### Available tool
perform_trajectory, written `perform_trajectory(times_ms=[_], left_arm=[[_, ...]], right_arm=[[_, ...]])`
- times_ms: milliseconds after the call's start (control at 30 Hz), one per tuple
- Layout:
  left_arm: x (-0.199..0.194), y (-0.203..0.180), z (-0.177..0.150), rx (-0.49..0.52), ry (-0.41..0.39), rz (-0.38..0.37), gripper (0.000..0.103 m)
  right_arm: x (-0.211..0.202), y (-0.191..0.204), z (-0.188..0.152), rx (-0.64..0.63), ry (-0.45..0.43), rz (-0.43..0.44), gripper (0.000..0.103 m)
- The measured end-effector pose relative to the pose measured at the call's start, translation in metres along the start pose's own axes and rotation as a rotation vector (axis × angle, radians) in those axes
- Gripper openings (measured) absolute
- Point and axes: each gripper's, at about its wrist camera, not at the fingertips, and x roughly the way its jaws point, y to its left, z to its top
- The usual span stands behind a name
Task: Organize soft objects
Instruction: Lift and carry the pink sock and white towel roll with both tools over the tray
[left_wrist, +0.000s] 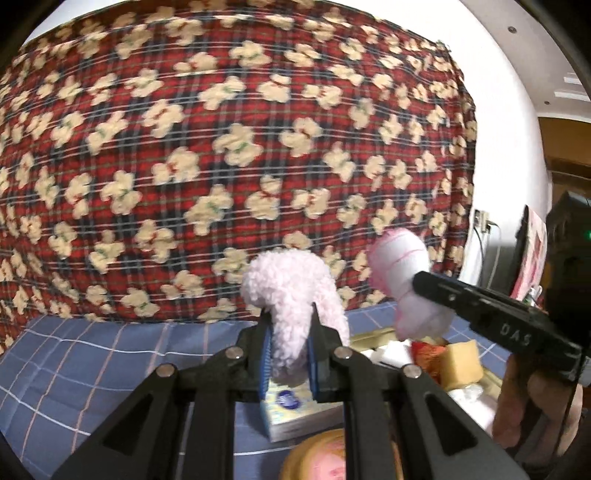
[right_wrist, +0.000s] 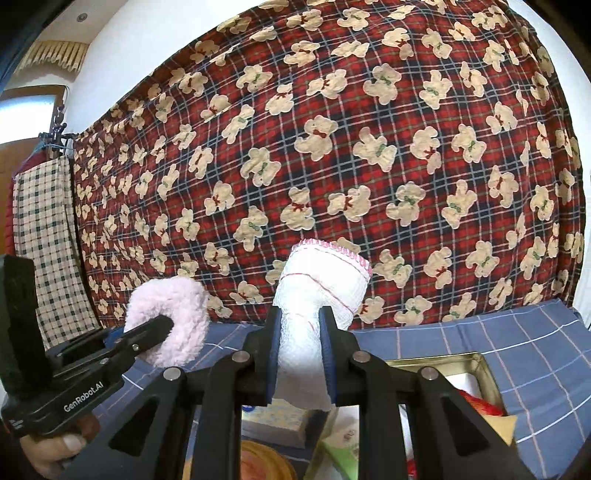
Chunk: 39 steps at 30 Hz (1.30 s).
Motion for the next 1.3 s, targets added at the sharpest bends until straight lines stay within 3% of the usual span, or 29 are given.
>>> perform_trajectory(times_ms=[667,967,1300], left_arm=[[0.039,-0.064,0.002,-0.029,0.104,-0.149,0.013],[0.044,-0.074,-0.002,-0.031,0.131,-0.17,0.013],[0.046,-0.085,-0.01,-0.008,0.165,-0.242,0.013]], right_arm=[[-0.038,-0.046,0.006,-0.021,0.013,-0.099,0.022],[-0.048,-0.059,0.0,-0.02,0.026,-0.129,0.022],[-0.057,-0.072,-0.008,-0.032,0.061,-0.18,0.022]])
